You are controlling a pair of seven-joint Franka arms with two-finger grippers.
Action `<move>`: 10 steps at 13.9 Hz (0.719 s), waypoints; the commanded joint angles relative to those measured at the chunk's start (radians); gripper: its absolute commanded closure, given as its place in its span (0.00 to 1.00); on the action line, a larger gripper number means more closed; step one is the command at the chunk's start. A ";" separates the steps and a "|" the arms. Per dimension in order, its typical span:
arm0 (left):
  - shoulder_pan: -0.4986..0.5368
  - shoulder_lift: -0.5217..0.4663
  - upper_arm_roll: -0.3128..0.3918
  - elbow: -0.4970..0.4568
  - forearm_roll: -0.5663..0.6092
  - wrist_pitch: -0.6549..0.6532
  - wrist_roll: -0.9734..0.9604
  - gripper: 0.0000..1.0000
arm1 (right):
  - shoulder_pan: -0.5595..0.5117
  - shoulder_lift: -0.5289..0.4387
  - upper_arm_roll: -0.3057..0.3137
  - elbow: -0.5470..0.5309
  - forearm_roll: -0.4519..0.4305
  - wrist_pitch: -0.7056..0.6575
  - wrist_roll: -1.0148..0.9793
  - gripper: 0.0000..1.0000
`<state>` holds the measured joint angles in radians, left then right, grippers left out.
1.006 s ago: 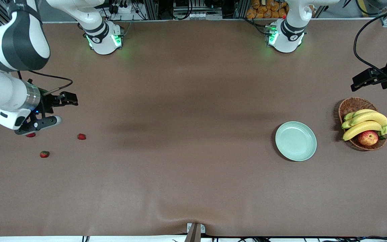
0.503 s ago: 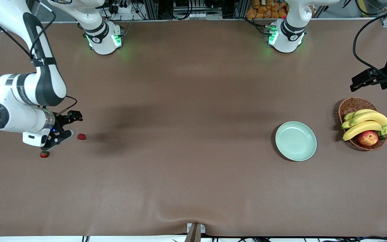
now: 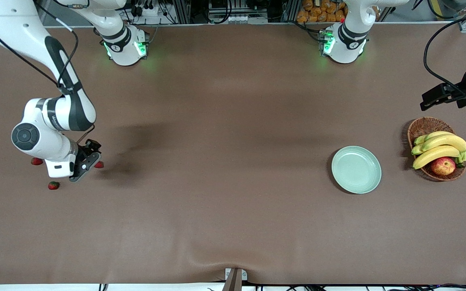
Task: Collect all strawberries into plate
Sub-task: 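Lower the right gripper onto a red strawberry and close it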
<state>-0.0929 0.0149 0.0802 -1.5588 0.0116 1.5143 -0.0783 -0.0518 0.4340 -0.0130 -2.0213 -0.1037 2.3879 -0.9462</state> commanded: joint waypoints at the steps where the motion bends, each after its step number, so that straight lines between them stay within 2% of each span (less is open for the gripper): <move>1: -0.001 0.002 0.001 0.003 -0.010 0.001 0.020 0.00 | -0.042 0.061 0.011 0.003 -0.024 0.138 -0.173 0.00; 10: 0.007 0.008 0.001 0.002 -0.010 0.001 0.020 0.00 | -0.049 0.103 0.013 -0.001 -0.021 0.169 -0.227 0.00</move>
<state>-0.0919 0.0210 0.0812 -1.5593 0.0116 1.5143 -0.0782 -0.0739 0.5185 -0.0076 -2.0055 -0.1202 2.4583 -1.0491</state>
